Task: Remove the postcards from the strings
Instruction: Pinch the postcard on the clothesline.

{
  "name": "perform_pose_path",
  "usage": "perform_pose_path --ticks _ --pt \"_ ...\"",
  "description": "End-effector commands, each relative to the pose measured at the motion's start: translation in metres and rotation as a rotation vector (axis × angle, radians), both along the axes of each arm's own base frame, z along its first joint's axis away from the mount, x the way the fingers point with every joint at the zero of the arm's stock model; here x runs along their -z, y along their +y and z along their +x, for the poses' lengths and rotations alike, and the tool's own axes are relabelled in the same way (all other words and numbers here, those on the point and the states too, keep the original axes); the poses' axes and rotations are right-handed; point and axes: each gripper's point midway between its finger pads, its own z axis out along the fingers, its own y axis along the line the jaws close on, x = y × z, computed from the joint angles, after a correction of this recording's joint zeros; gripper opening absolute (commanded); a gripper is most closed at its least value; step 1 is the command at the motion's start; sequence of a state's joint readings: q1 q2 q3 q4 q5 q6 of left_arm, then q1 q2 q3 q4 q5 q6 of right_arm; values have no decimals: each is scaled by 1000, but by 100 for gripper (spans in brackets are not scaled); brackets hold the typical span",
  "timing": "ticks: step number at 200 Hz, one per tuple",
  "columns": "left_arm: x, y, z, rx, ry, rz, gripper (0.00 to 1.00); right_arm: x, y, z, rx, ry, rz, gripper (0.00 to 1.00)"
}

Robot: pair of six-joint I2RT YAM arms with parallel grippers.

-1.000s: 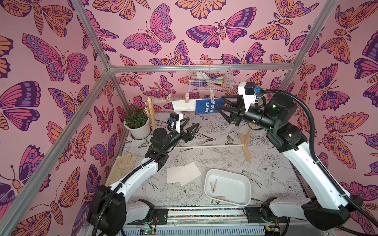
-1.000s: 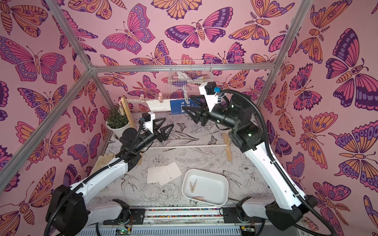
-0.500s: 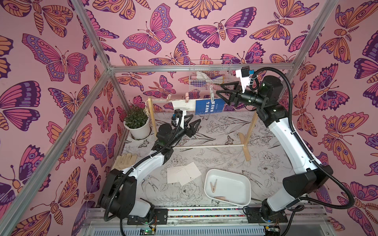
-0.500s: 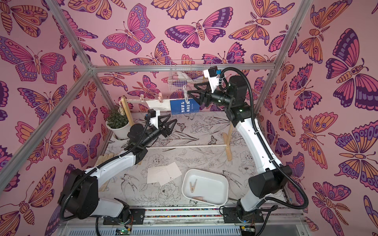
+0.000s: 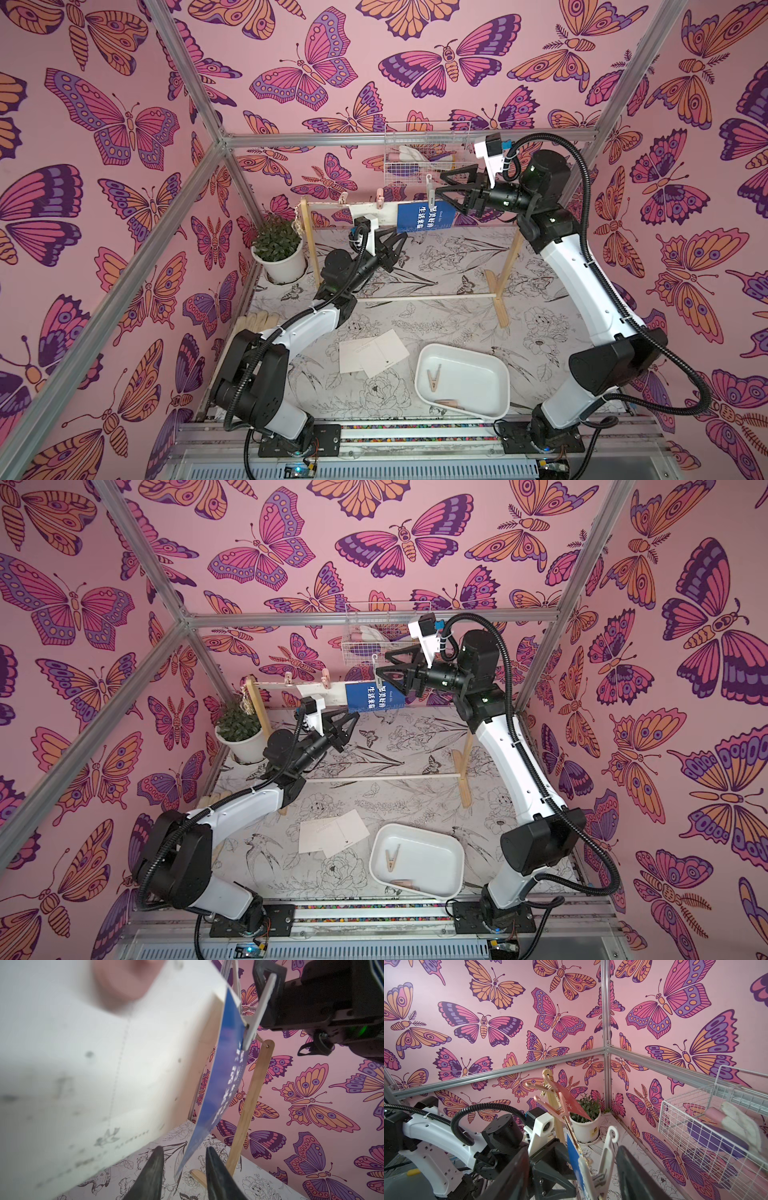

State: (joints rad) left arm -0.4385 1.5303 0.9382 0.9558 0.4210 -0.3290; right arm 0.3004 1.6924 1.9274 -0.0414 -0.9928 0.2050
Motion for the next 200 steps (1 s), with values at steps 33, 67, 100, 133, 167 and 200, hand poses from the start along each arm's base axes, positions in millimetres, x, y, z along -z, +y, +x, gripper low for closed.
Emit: perform_pose_path --ticks 33,67,100,133,167,200 --pt "-19 -1 -11 56 -56 -51 23 -9 0 7 -1 -23 8 68" --pt "-23 1 -18 60 -64 -58 17 -2 2 16 3 -8 -14 68" --pt "-23 2 -20 60 -61 -56 9 1 3 23 14 9 -23 69" --pt "-22 4 -19 51 -56 -58 0 9 5 30 20 36 -48 70" --pt "-22 4 -18 49 -55 -58 0 15 6 31 4 47 -66 72" --pt "-21 3 -17 51 -51 -58 0 18 10 25 -50 55 -71 72"
